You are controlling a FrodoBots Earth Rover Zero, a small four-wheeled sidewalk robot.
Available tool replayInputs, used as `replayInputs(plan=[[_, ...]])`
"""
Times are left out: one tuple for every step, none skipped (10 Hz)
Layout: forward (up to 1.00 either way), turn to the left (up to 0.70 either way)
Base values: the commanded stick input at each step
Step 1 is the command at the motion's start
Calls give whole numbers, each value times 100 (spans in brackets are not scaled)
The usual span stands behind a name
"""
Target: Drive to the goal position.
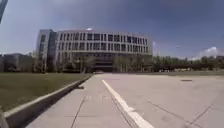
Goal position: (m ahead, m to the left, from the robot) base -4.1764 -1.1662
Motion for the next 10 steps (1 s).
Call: replayInputs(plan=[[70,4],[70,4],[70,4],[70,4],[70,4],[70,4],[70,-15],[70,-31],[70,-31],[70,-31]])
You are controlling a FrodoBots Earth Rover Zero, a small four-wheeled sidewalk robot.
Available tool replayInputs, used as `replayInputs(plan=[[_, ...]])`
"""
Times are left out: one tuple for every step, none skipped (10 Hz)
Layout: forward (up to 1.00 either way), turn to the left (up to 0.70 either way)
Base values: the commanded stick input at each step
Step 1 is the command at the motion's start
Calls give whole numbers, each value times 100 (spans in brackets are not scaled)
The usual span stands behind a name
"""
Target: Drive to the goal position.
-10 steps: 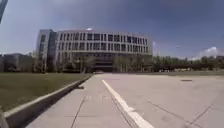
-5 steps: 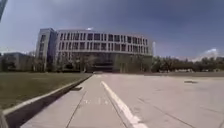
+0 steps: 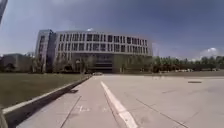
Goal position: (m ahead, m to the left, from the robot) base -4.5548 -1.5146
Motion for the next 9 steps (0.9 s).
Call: replayInputs(plan=[[70,-31],[70,-31],[70,-13],[70,-1],[70,4],[70,4],[70,4],[70,4],[70,4]])
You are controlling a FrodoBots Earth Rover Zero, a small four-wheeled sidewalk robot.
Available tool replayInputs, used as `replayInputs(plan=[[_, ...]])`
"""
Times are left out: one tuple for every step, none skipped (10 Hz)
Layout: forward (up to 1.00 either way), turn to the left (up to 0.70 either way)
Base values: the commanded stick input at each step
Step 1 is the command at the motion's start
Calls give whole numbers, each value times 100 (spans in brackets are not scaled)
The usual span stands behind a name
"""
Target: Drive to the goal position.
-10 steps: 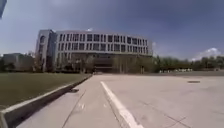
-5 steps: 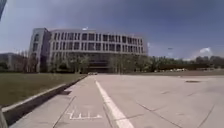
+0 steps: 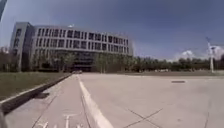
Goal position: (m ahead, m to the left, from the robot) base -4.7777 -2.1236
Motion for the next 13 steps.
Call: replayInputs(plan=[[70,4],[70,4],[70,4],[70,4],[70,4],[70,4],[70,4],[70,4],[70,4],[70,4],[70,4],[70,4],[70,4]])
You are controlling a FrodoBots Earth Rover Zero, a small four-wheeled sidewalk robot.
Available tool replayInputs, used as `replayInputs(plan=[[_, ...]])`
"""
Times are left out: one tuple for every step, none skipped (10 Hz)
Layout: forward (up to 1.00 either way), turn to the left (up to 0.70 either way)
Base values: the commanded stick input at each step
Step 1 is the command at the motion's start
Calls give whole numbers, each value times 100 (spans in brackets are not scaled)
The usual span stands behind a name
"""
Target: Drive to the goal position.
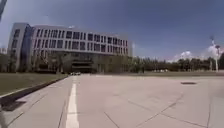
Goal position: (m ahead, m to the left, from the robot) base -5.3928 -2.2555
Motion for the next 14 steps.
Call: replayInputs(plan=[[70,4],[70,4],[70,4],[70,4],[70,4],[70,4],[70,4],[70,4],[70,4],[70,4],[70,11],[70,30],[70,39],[70,39]])
